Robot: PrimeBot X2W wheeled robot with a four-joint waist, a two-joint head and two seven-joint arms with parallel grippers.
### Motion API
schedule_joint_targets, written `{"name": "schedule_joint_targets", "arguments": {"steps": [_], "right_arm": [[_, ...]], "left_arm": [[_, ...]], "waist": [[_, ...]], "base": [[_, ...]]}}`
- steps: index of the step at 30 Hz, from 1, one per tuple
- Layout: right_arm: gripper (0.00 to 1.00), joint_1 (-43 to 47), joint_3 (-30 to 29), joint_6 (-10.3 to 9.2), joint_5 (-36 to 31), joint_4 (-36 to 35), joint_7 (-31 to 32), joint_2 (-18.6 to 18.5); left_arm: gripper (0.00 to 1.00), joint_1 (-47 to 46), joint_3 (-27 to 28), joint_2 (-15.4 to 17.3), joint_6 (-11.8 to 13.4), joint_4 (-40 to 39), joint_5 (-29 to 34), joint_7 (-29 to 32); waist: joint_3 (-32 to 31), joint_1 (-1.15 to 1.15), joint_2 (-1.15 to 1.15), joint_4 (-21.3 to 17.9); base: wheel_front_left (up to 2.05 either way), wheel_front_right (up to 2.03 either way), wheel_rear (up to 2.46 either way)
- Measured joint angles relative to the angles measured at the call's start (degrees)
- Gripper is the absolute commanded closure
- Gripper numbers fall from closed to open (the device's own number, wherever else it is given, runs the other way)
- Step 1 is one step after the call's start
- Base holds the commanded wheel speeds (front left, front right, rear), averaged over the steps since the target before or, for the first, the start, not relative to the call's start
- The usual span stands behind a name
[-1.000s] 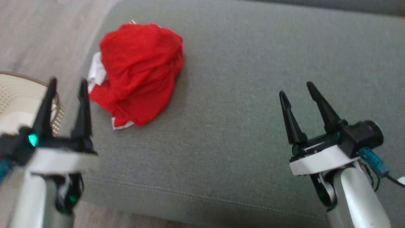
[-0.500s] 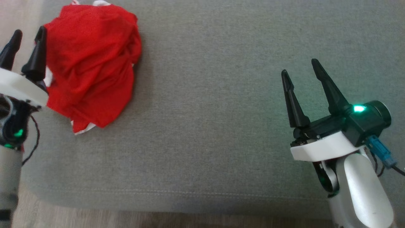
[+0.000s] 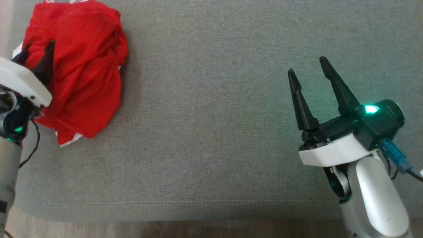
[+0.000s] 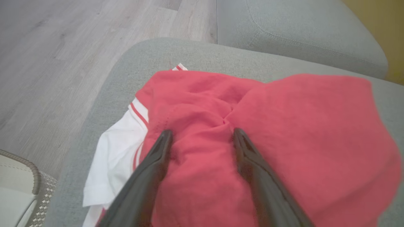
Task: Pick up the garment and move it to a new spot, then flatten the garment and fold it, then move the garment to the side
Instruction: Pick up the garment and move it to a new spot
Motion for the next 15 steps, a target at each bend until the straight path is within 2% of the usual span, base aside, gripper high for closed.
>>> {"name": "schedule_joint_targets", "arguments": {"steps": [1,10,15], "right_arm": [[0.00,-0.2,0.0,0.00,0.0,0.0,0.0,0.0],[0.00,-0.8,-0.7,0.00,0.0,0.1,0.0,0.0],[0.00,-0.6,-0.9,0.00,0.7,0.6,0.0,0.0]], "left_arm": [[1.00,-0.2,-0.4,-0.1,0.0,0.4,0.0,0.0],[1.00,-0.7,-2.8,-0.2,0.0,2.6,-2.1,-3.8],[1.00,-1.2,-3.5,0.1,0.0,1.4,-2.9,-7.9]], "waist": [[0.1,0.00,0.00,-0.2],[-0.6,0.00,0.00,0.0],[-2.4,0.00,0.00,1.0]], "base": [[0.00,0.00,0.00],[0.00,0.00,0.00],[0.00,0.00,0.00]]}}
